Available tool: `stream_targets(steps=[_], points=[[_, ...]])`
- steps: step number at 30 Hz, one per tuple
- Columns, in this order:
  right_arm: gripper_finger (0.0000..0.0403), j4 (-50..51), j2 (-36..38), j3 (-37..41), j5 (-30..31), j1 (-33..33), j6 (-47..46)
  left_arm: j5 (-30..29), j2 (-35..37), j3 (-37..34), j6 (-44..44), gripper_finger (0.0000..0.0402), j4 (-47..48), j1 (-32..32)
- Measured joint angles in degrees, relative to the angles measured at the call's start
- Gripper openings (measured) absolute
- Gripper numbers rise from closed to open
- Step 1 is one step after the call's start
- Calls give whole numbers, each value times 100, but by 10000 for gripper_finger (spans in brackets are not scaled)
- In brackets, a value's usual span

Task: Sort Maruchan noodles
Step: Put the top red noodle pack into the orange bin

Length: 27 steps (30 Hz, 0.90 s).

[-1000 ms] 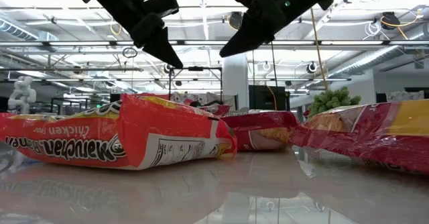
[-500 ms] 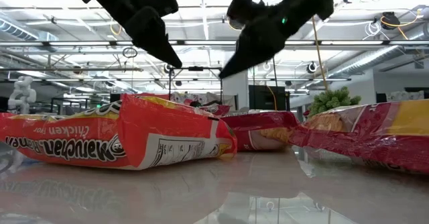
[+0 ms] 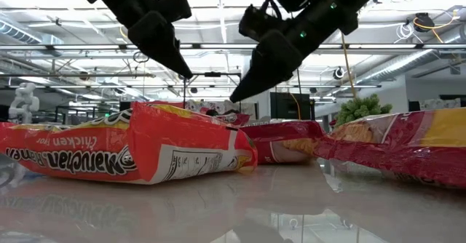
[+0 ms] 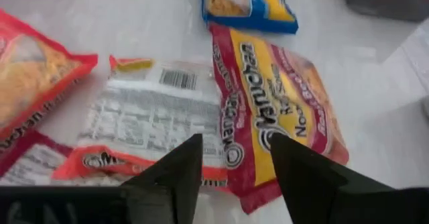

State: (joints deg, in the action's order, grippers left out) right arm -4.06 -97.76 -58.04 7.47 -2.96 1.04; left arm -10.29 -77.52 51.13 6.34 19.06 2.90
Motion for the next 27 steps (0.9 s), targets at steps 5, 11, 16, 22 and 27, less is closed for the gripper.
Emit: stream_targets(steps=[5, 11, 16, 22, 27], points=[[180, -99, -82, -1, 212, -13, 64, -1, -13, 0, -85, 271, 175, -6], [174, -174, -444, 0, 304, -59, 172, -1, -13, 0, -200, 271, 355, -43], [157, -207, -553, -2, 486, -55, 114, -3, -13, 0, -202, 271, 368, -108], [86, -229, -551, -1, 759, -55, 115, -3, -15, 0, -137, 271, 451, -116], [14, -216, -551, -2, 771, -43, 116, -3, -15, 0, -43, 271, 491, -115]])
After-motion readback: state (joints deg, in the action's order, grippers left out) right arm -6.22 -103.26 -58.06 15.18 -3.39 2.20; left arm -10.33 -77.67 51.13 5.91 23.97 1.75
